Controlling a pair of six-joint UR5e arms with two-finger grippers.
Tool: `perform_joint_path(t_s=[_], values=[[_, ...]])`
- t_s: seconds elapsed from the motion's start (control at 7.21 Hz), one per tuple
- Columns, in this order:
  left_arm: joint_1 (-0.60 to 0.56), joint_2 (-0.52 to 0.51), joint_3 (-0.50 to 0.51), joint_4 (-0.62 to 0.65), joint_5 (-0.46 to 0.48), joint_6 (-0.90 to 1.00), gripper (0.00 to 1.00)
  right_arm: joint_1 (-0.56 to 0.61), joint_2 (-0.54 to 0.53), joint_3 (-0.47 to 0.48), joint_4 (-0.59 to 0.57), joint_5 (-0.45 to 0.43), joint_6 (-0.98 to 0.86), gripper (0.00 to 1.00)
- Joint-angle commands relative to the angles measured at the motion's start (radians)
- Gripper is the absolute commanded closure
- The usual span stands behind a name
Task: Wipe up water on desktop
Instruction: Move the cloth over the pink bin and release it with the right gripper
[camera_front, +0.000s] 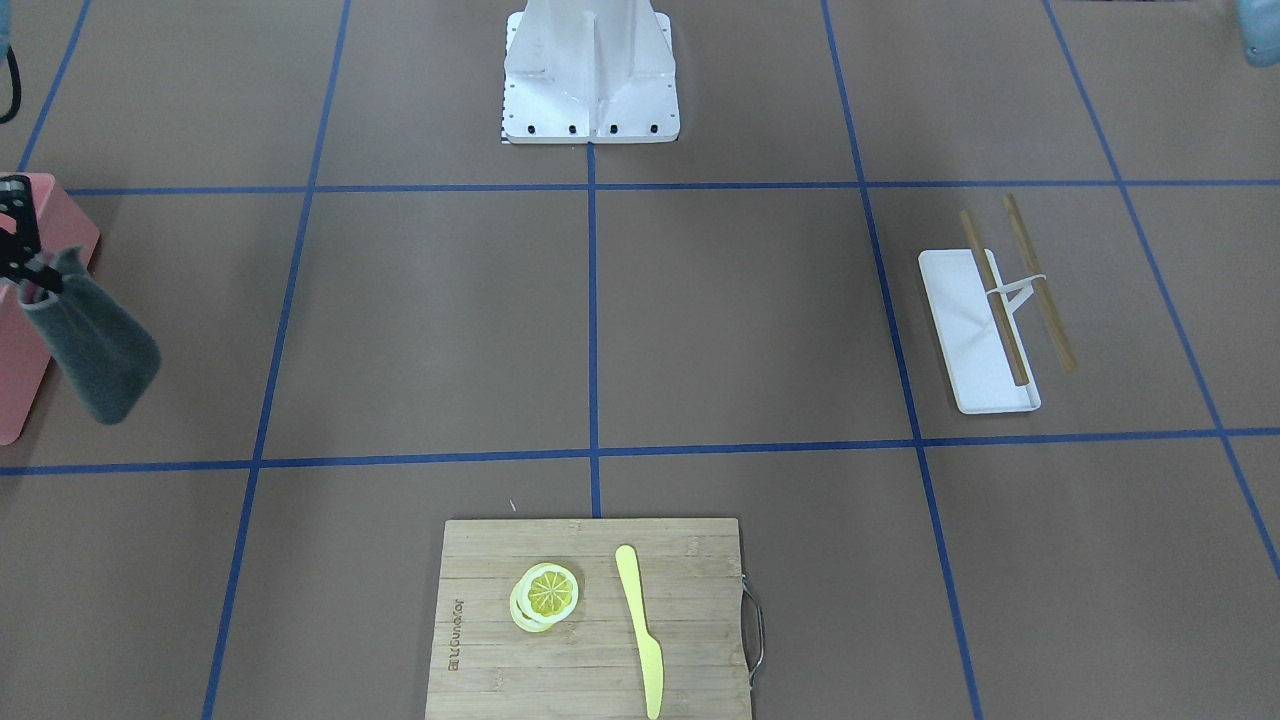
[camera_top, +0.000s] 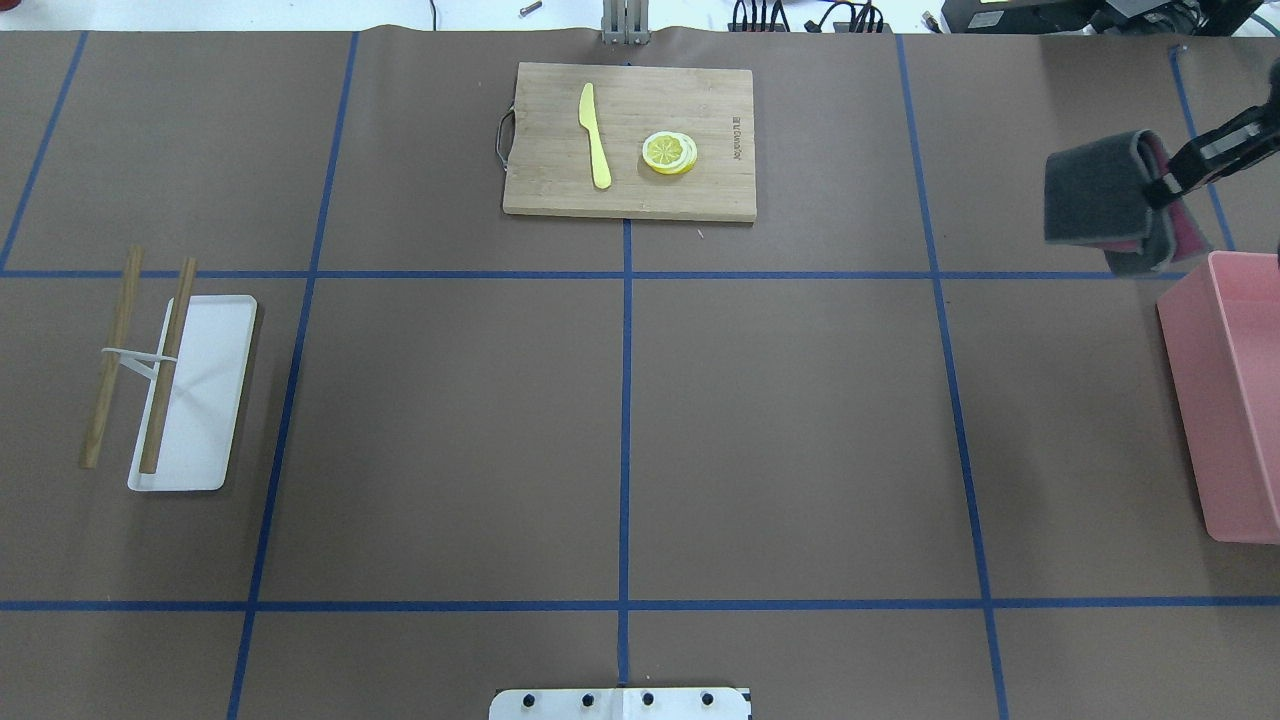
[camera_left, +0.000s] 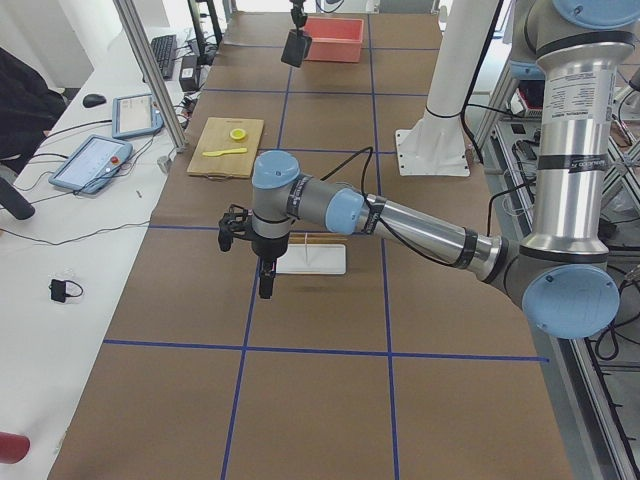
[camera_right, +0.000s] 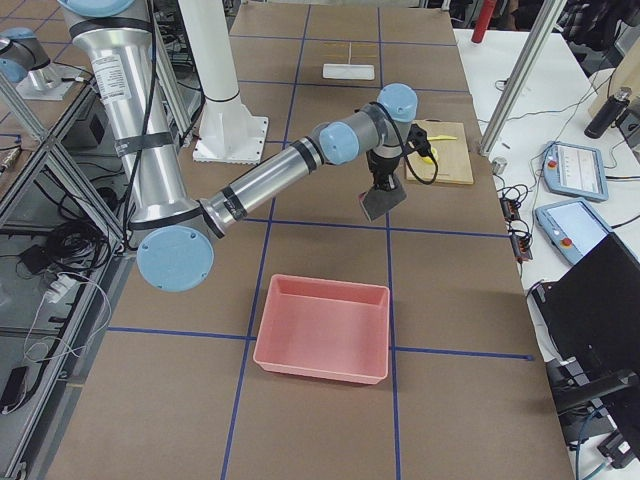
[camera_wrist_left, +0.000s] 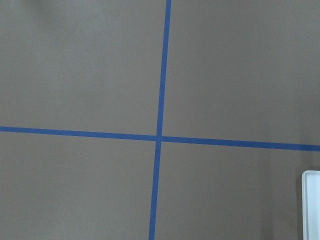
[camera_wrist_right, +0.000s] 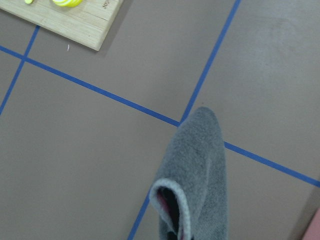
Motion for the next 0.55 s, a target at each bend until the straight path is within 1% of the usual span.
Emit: perform_joint_path(t_s=[0.0, 0.14, 0.28, 0.42], values=[[-0.002, 0.007, -0.004, -0.001, -0.013, 0.004, 0.02, 0.062, -0.054, 0.073, -0.269, -0.205, -0.229, 1.00], [-0.009, 0.011, -0.004, -0.001, -0.048, 0.012, 0.02, 0.099, -0.075, 0.036, -0.356, -0.287, -0.402, 1.00], [-0.020, 0.039, -0.012, -0.007, -0.072, 0.014, 0.02, 0.183, -0.092, -0.045, -0.363, -0.280, -0.482, 1.00], [-0.021, 0.062, -0.012, -0.007, -0.072, 0.068, 0.02, 0.197, -0.146, -0.080, -0.357, -0.282, -0.529, 1.00]])
